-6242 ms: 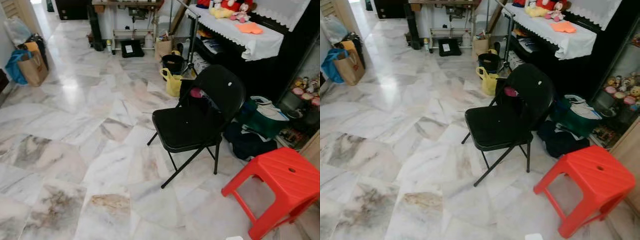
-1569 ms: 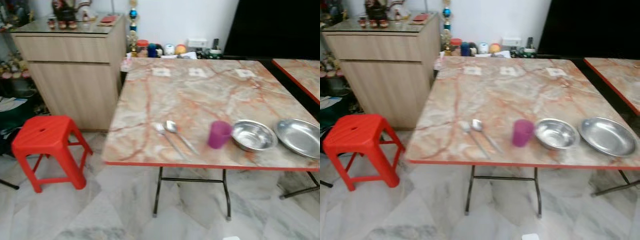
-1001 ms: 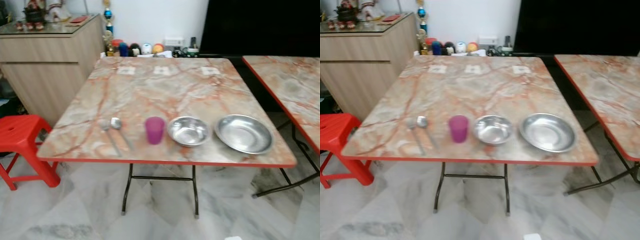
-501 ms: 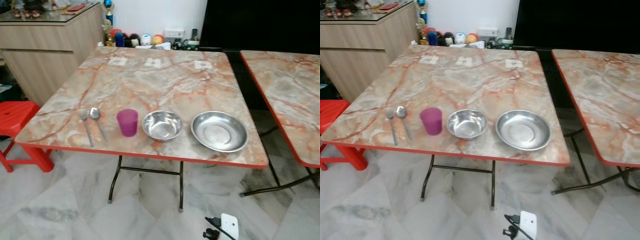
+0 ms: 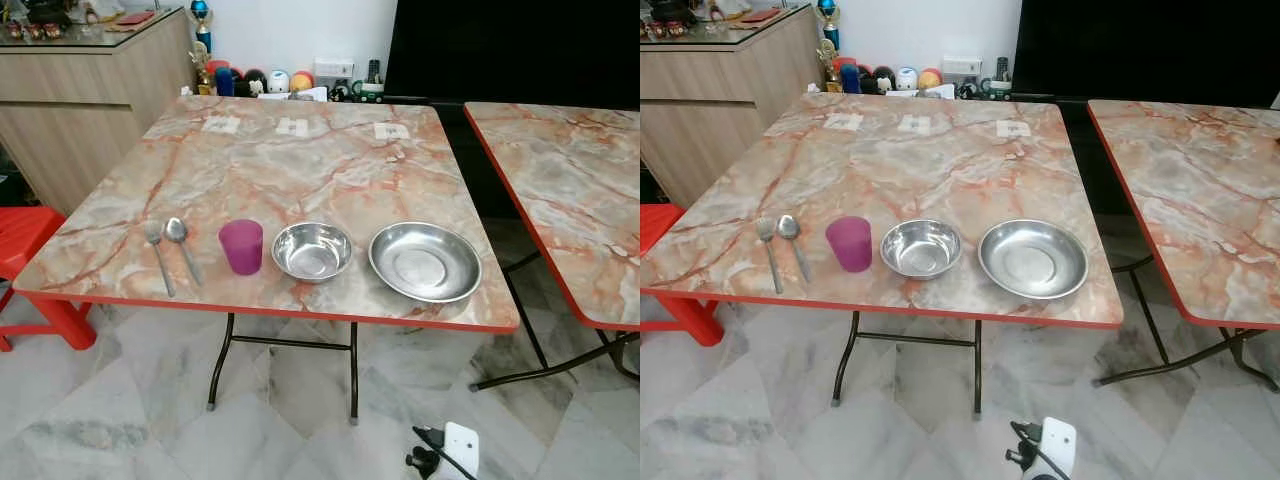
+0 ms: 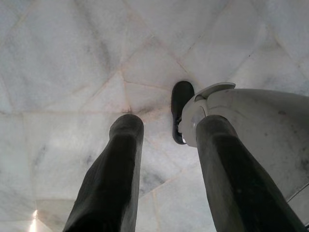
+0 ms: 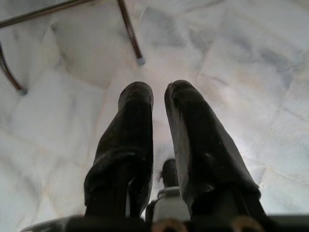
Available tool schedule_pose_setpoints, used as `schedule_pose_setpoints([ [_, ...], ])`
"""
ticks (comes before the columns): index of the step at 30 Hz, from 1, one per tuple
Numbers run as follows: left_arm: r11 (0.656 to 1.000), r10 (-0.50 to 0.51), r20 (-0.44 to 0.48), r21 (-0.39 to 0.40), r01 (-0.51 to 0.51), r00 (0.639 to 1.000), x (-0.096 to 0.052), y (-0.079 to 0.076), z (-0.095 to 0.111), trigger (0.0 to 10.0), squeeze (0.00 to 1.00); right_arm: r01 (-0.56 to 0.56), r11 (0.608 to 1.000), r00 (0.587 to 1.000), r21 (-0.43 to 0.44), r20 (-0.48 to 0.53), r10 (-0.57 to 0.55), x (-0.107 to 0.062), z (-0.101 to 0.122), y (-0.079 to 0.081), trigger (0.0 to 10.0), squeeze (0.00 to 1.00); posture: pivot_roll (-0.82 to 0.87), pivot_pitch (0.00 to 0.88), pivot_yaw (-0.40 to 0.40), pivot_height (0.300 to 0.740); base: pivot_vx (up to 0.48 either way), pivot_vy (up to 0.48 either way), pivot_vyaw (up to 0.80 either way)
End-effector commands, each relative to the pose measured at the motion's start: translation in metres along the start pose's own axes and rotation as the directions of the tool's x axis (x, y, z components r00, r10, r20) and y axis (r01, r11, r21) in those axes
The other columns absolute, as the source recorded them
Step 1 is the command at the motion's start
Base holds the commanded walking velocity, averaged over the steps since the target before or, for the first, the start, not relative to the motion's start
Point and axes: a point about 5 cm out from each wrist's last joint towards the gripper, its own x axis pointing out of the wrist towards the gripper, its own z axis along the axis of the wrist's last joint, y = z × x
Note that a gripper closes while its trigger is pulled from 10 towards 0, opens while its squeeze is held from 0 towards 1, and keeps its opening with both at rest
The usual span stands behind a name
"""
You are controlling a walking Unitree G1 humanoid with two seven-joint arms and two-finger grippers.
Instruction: Setting the table
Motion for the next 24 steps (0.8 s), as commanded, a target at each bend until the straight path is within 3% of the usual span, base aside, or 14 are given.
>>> schedule_pose_setpoints([
  [1,1.000,0.000,-0.007,-0.003,0.000,1.000,-0.001,0.001,-0.004,10.0,0.00,0.026,0.999,0.997,0.037,0.076,-0.028,-0.002,0.004,-0.001,10.0,0.00,0.08,0.063,-0.035,0.740,0.000,0.000,0.00],
  [5,1.000,0.001,-0.008,-0.003,-0.001,1.000,-0.001,0.001,-0.005,10.0,0.00,0.036,0.998,0.991,0.047,0.130,-0.042,-0.003,0.008,-0.003,10.0,0.00,0.07,0.062,-0.041,0.740,0.000,0.000,0.00],
  [7,1.000,0.000,-0.009,-0.006,0.000,1.000,-0.001,0.000,-0.005,10.0,0.00,0.044,0.998,0.980,0.039,0.190,-0.051,-0.002,0.020,-0.007,10.0,0.00,0.07,0.061,-0.044,0.740,0.000,0.000,0.00],
  [9,1.000,0.001,-0.011,-0.011,-0.001,1.000,-0.001,0.000,-0.006,10.0,0.00,0.051,0.998,0.934,0.029,0.353,-0.058,-0.001,0.064,-0.022,10.0,0.00,0.06,0.059,-0.046,0.740,0.000,0.000,0.00],
  [11,1.000,0.001,-0.014,-0.018,-0.001,1.000,-0.002,-0.001,-0.008,10.0,0.00,0.060,0.998,0.892,0.012,0.447,-0.059,-0.006,0.084,-0.030,10.0,0.00,0.05,0.053,-0.053,0.740,0.000,0.000,0.00],
  [15,1.000,0.005,-0.026,-0.028,-0.005,1.000,-0.003,-0.001,-0.012,10.0,0.00,0.058,0.998,0.859,-0.009,0.511,-0.045,-0.014,0.089,-0.042,10.0,0.00,0.02,0.037,-0.054,0.740,0.000,0.000,0.00],
  [18,1.000,0.009,-0.035,-0.028,-0.010,0.999,-0.003,-0.001,-0.015,10.0,0.00,0.030,0.996,0.841,-0.089,0.541,0.023,-0.021,0.090,-0.041,10.0,0.00,0.03,0.024,-0.055,0.740,0.000,0.000,0.00],
  [21,1.000,0.011,-0.036,-0.026,-0.012,0.999,-0.004,0.000,-0.016,10.0,0.00,0.026,0.996,0.827,-0.081,0.562,0.024,-0.026,0.090,-0.042,10.0,0.00,0.03,0.021,-0.057,0.740,0.000,0.000,0.00],
  [24,0.999,0.023,-0.038,-0.035,-0.024,0.999,-0.005,0.003,-0.019,10.0,0.00,0.016,0.996,0.793,-0.089,0.608,0.042,-0.041,0.094,-0.040,10.0,0.00,0.04,0.013,-0.053,0.740,0.000,0.000,0.00],
])
